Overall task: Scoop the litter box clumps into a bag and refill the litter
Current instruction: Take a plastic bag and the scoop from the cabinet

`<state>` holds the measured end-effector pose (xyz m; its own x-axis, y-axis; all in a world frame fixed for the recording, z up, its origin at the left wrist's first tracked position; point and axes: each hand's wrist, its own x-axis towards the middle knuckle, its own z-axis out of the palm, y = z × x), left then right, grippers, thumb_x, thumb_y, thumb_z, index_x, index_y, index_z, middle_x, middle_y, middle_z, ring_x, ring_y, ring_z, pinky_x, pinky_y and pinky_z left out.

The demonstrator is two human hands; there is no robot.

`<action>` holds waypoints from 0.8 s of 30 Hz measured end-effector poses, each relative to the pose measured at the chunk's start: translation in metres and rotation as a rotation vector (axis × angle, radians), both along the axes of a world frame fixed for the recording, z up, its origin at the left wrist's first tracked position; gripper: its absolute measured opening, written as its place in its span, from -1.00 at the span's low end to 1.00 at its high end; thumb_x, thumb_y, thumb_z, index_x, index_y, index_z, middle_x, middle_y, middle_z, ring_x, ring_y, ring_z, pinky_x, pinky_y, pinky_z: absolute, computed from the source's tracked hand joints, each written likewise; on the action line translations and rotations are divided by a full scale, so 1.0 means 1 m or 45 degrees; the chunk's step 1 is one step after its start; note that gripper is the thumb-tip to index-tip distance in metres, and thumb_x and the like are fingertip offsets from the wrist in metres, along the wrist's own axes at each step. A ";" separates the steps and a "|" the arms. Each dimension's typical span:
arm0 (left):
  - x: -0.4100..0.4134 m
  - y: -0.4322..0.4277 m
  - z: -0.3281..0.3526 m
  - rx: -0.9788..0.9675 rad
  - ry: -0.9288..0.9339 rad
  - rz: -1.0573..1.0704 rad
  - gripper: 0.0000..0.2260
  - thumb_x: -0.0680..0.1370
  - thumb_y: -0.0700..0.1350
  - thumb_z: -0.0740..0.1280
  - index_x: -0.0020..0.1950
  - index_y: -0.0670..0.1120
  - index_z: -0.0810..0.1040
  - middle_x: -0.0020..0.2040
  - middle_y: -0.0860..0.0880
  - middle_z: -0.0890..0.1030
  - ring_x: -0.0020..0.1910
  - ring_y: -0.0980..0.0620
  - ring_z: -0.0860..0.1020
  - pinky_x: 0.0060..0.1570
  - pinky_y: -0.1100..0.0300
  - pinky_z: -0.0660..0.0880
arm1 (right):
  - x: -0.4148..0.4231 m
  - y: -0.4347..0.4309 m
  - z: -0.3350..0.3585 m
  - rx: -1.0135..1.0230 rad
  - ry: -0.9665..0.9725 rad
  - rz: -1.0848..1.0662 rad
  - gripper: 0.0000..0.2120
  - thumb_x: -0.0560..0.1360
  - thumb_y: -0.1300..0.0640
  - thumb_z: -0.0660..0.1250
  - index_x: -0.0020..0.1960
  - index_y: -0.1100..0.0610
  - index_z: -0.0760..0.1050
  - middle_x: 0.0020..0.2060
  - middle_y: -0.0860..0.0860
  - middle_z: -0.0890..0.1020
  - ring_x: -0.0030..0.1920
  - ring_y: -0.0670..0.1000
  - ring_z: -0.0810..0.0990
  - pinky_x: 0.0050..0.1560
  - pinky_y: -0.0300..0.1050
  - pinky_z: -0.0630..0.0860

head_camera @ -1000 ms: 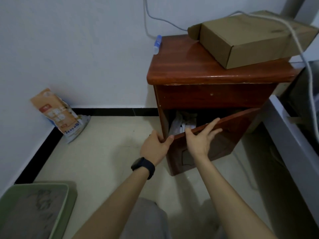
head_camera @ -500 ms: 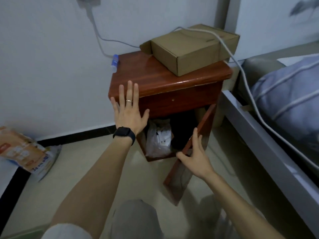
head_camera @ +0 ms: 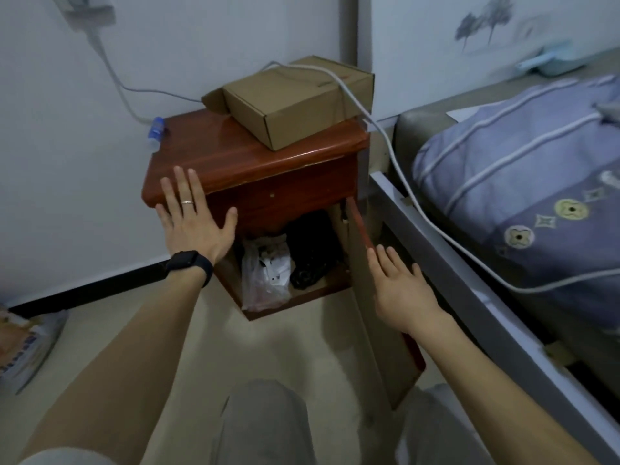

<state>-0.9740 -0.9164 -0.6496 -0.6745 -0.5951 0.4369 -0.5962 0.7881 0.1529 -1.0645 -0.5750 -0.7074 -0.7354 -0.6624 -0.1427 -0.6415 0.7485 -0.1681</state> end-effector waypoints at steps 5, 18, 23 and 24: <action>-0.002 0.000 -0.004 0.026 0.004 0.019 -0.15 0.54 0.31 0.15 0.56 -0.01 -0.32 0.57 -0.03 -0.30 0.54 -0.11 -0.27 0.47 -0.25 -0.10 | -0.009 0.023 -0.008 -0.176 0.079 -0.145 -0.39 0.65 -0.13 -0.10 0.61 0.05 -0.19 0.60 -0.03 -0.09 0.59 0.01 -0.07 0.53 0.12 0.07; 0.014 0.027 -0.073 0.152 -0.007 -0.054 -0.19 0.53 0.14 0.28 0.58 0.11 -0.19 0.60 -0.02 -0.18 0.56 -0.10 -0.09 0.44 -0.23 -0.05 | -0.011 0.008 -0.003 -0.186 0.257 -0.065 -0.36 0.59 -0.26 -0.08 0.58 0.01 0.10 0.58 0.00 0.11 0.58 0.00 -0.01 0.52 0.16 0.04; 0.034 0.036 -0.185 0.489 -0.199 -0.118 -0.37 0.51 -0.03 0.31 0.55 -0.03 0.18 0.53 -0.10 0.20 0.46 -0.16 0.24 0.39 -0.08 0.27 | 0.009 -0.061 -0.050 -0.354 0.027 0.218 -0.43 0.60 -0.20 0.08 0.56 -0.06 0.15 0.57 -0.12 0.09 0.56 -0.14 -0.08 0.51 -0.09 -0.06; 0.036 0.034 -0.205 0.600 -0.218 -0.086 -0.39 0.52 -0.03 0.31 0.54 -0.02 0.19 0.52 -0.09 0.22 0.43 -0.15 0.28 0.36 -0.03 0.31 | 0.008 -0.074 -0.068 -0.341 -0.071 0.241 -0.43 0.60 -0.19 0.10 0.56 -0.07 0.14 0.58 -0.12 0.08 0.56 -0.13 -0.08 0.51 -0.14 -0.06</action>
